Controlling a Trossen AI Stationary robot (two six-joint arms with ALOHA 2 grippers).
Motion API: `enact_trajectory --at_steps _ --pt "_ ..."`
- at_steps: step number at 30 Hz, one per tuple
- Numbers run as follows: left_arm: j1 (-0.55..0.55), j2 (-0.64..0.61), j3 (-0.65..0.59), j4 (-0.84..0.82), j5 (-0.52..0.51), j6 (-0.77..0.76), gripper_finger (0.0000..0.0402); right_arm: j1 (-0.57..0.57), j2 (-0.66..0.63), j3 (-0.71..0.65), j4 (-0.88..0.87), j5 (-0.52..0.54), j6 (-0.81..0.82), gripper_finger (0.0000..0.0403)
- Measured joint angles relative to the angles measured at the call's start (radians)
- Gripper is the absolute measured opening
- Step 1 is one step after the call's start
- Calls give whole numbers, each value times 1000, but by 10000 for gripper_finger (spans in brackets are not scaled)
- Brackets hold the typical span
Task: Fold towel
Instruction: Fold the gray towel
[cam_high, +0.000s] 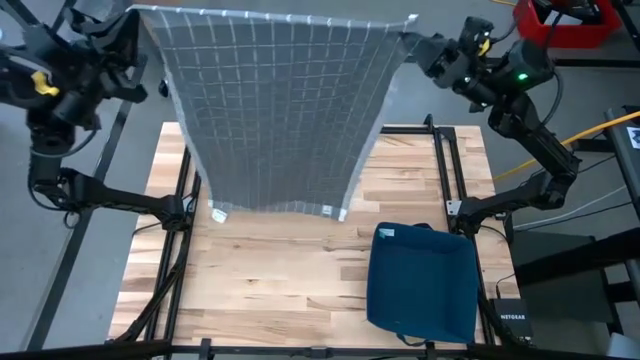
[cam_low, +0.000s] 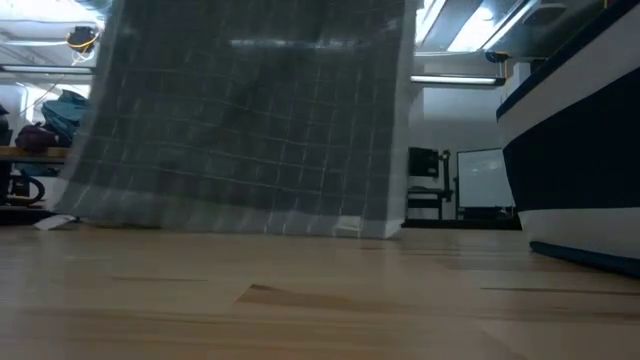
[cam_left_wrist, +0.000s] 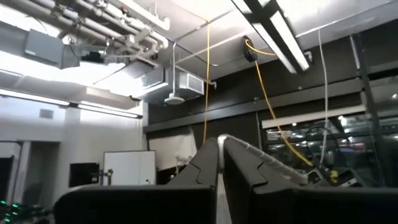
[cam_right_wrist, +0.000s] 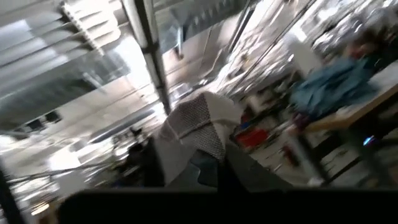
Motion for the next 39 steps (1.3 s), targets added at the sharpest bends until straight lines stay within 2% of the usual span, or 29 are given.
enact_trajectory --at_steps 11,18,24,27,31,36,39 --pt "2 88 3 104 -59 250 0 -6 78 0 125 46 -50 1" --pt "2 115 1 170 -67 305 0 -73 77 1 128 53 -64 1" --pt "1 91 1 147 -85 313 0 -93 73 24 111 -22 -53 1" --pt "1 65 1 83 -86 245 0 -92 73 43 94 -97 -7 1" --pt "0 22 1 -68 -66 70 0 -57 71 51 53 -195 60 1" --pt "0 -29 1 -288 23 -193 0 58 66 51 -112 -225 70 1" --pt "0 -52 3 -380 118 -338 0 140 66 51 -196 -213 68 1"
